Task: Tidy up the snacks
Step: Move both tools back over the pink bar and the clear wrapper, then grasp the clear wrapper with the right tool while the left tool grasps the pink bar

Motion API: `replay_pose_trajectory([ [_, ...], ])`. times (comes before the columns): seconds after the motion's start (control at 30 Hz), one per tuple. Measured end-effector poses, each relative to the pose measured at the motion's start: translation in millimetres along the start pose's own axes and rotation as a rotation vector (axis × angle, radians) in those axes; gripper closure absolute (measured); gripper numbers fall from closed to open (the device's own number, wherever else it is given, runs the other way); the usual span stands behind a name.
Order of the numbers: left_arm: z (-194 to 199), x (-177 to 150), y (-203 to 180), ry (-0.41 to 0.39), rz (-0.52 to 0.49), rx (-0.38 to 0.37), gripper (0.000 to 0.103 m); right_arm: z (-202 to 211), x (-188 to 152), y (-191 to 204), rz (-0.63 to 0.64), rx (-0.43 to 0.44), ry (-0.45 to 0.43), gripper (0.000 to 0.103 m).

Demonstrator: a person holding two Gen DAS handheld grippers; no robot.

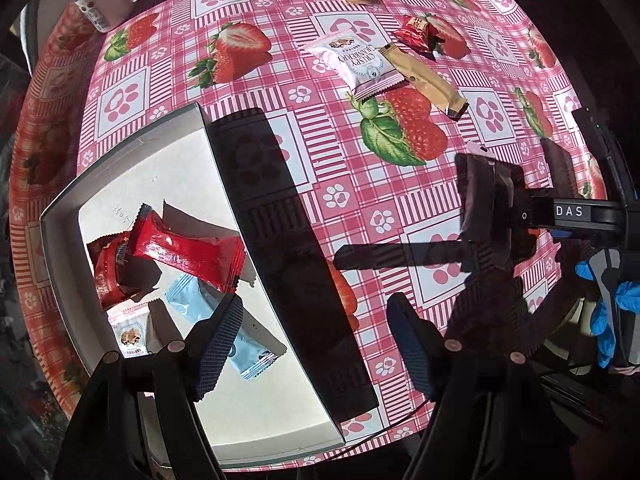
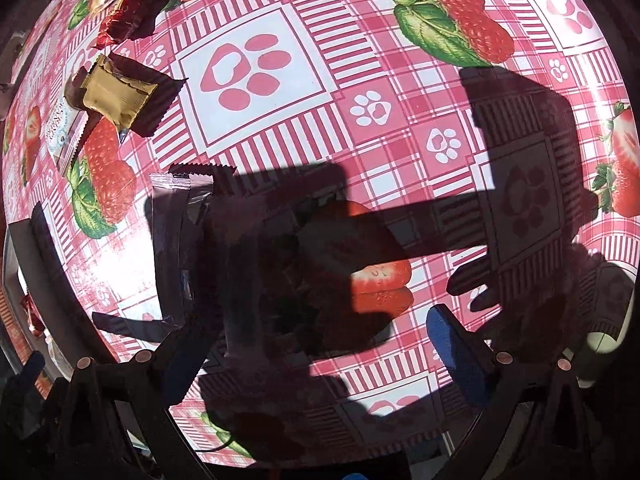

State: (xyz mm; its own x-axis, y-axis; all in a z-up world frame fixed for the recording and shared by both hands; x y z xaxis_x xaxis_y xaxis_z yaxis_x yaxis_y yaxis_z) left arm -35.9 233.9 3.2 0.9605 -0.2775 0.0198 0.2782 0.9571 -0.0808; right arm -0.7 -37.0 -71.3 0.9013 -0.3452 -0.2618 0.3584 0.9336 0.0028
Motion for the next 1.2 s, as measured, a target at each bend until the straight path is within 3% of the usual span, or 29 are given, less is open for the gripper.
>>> replay_pose_trajectory([
  [0.3,-14,17,-30,0.041,-0.060,0.011,0.025,-17,-9,28,0.083,-0.041,-0.015,0.000],
  [0.9,-58,93,-141,0.042,-0.208,-0.042,0.024,-2,-7,-49,0.099,-0.036,-0.035,0.000],
  [1.2,-79,103,-142,0.067,-0.197,0.002,0.023,-3,11,-66,0.087,-0.029,-0.015,0.000],
])
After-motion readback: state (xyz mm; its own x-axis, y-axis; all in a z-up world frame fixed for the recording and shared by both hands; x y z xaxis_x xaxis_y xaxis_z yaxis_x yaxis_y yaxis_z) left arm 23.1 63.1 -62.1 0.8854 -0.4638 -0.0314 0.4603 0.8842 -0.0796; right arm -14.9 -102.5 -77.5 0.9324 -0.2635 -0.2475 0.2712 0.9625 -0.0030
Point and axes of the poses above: each gripper's, at about its wrist camera, not at the fingertips, and z roughly against the way its jaws point, y to its left, x to its top, the point moved 3 cm from there along -z, roughly the way its jaws point, and after that the axes turned 8 degrees about -z, right-handed, at the moved point
